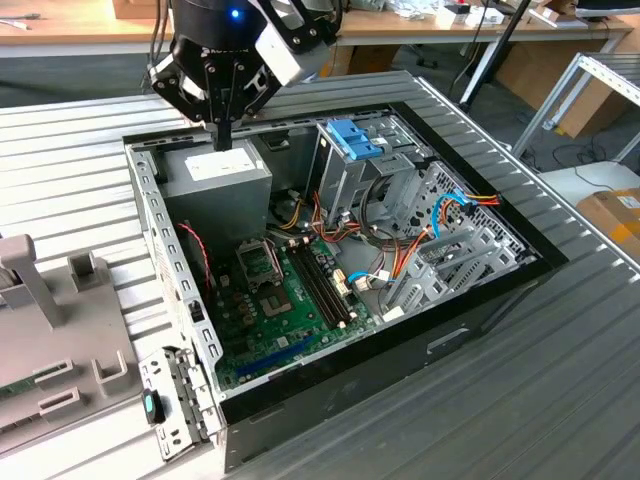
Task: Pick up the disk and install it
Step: 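Reach for the disk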
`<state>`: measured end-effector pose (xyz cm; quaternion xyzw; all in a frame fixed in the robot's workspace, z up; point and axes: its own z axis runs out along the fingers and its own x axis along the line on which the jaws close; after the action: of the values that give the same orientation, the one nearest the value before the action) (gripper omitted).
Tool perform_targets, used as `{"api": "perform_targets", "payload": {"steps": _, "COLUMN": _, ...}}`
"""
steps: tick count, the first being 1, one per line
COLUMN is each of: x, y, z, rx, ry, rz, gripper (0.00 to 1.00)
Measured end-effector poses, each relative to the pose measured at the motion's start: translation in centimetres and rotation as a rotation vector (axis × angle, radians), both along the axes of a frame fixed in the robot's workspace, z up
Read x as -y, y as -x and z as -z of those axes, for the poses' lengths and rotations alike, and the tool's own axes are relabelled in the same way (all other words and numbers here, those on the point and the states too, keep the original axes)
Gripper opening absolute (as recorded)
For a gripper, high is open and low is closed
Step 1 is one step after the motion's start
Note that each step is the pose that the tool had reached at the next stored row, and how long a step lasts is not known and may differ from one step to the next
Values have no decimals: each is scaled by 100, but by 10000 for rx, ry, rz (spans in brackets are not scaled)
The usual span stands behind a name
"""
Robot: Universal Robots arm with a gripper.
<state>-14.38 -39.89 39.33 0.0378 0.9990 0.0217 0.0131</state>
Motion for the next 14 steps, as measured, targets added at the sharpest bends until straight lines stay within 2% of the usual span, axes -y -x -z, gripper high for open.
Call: {"api": "perform_targets", "payload": {"steps": 14, "x": 0, "y": 55, "z": 0, "rx": 0, "ry": 0, "rz": 0, "gripper": 11}}
